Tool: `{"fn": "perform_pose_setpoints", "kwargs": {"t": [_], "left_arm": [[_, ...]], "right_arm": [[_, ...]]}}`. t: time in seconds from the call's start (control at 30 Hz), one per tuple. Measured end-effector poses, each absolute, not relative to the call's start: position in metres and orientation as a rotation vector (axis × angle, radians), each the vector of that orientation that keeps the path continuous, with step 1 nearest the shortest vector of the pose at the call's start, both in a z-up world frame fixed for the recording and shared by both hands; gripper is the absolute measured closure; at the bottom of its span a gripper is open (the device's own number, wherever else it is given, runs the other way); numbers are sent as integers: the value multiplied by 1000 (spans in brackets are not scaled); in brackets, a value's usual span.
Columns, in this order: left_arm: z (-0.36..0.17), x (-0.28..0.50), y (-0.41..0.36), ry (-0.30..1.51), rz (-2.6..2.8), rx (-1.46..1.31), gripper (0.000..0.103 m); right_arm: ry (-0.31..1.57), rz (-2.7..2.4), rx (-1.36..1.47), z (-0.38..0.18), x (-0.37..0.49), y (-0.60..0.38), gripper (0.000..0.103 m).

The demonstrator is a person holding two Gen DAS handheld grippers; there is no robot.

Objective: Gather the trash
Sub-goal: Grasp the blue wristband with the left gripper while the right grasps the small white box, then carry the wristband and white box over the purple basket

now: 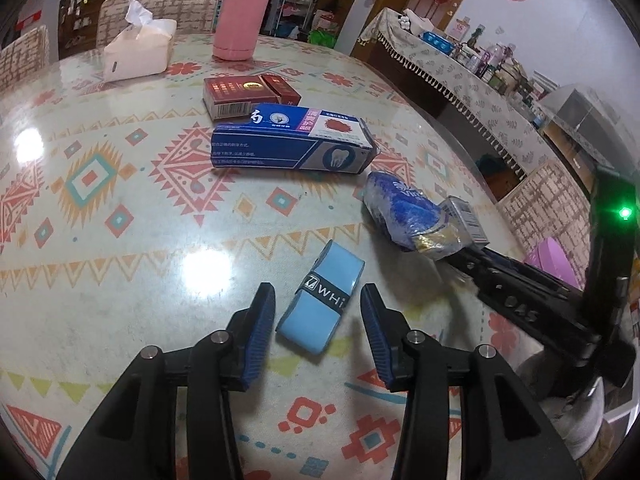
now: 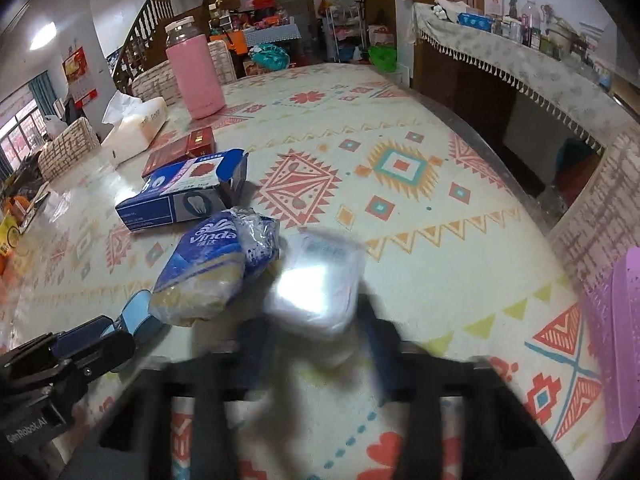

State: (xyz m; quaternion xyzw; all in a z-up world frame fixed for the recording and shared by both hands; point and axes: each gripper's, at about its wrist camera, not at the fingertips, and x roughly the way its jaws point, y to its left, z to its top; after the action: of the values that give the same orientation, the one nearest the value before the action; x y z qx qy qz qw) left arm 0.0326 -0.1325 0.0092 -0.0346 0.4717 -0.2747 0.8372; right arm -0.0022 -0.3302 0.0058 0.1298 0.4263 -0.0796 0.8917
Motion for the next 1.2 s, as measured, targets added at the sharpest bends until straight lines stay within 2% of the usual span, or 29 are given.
{"fn": "perform_pose_setpoints", "kwargs": {"t": [0.07,0.77,0.83,0.9,1.2], "left_arm": [[8,35,-129,1014,-599,-100,77],[14,28,-125,976,-517,-70,77],[20,23,-122,960,-511,-72,78],[28,12,-119,952,-526,-88,85],[58,-32,-134,901,-577,-22,85]], "right_arm": [[877,-159,281,8,-10,-331,66],[765,-58,470,38,-187,-377,66],[746,-67,475,39,-199,-385,66],[733,-73,486,40,-206,-393,66],[680,-81,560,32,-233,-429,66]]}}
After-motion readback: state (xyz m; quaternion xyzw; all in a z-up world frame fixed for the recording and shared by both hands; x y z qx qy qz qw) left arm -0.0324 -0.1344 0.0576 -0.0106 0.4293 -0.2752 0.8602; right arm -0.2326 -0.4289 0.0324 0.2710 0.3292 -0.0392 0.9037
